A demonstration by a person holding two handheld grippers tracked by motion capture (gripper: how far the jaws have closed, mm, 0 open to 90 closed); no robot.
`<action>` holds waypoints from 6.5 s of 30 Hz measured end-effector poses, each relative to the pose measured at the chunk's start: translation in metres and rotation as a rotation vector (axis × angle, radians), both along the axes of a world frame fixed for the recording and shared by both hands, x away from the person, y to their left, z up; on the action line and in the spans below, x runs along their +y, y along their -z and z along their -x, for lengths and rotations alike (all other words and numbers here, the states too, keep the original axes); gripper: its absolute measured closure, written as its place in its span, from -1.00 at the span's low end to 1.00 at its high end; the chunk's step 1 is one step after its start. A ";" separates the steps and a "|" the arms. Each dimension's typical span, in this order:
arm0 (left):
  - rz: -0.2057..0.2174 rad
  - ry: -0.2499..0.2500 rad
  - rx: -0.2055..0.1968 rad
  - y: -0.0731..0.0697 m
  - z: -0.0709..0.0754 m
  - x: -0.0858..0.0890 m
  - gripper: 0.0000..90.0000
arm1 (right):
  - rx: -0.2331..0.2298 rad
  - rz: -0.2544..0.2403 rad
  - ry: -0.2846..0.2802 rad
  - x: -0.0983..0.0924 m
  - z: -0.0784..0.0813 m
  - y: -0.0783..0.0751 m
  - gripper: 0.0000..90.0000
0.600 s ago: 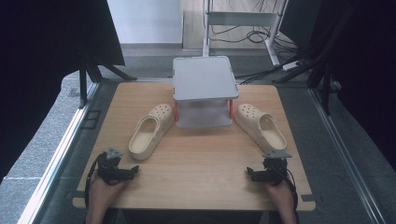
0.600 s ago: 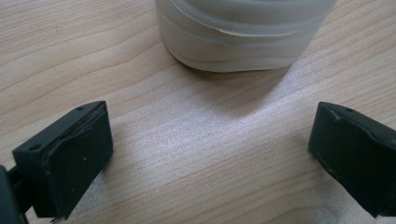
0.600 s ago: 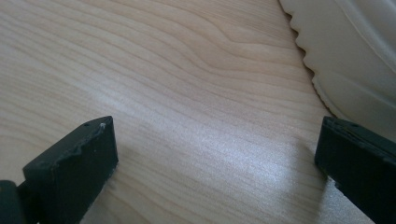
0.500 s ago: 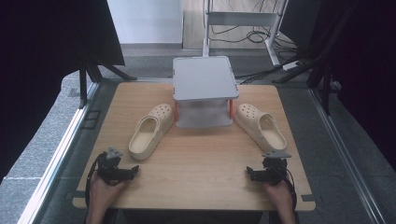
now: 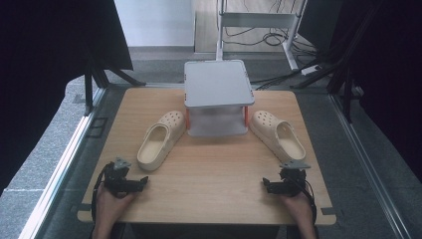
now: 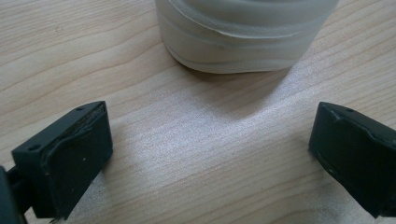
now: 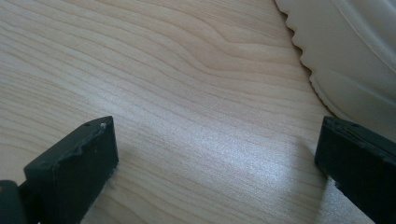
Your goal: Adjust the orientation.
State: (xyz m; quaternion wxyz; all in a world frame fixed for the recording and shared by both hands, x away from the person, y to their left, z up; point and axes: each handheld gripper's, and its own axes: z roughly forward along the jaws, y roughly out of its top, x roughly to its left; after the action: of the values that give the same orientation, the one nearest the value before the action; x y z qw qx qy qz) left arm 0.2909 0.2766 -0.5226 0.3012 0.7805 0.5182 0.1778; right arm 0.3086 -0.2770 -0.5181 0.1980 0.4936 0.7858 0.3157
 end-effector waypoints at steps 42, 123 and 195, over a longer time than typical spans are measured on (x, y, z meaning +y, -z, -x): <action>0.003 0.005 -0.001 0.000 0.001 0.000 -1.00 | 0.058 -0.058 -0.284 0.096 -0.043 -0.064 -0.81; 0.001 0.015 -0.002 0.000 0.001 0.000 -1.00 | 0.132 0.129 -0.341 0.329 -0.145 -0.087 0.69; 0.002 0.015 -0.001 0.000 0.001 0.000 -1.00 | 0.129 0.069 -0.606 0.114 -0.026 -0.121 -0.32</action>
State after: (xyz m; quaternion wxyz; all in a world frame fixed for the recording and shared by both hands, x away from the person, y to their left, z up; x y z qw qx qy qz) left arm 0.2897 0.2767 -0.5227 0.3035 0.7840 0.5123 0.1755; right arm 0.3341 -0.1626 -0.3967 0.0614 0.2488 0.9184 0.3014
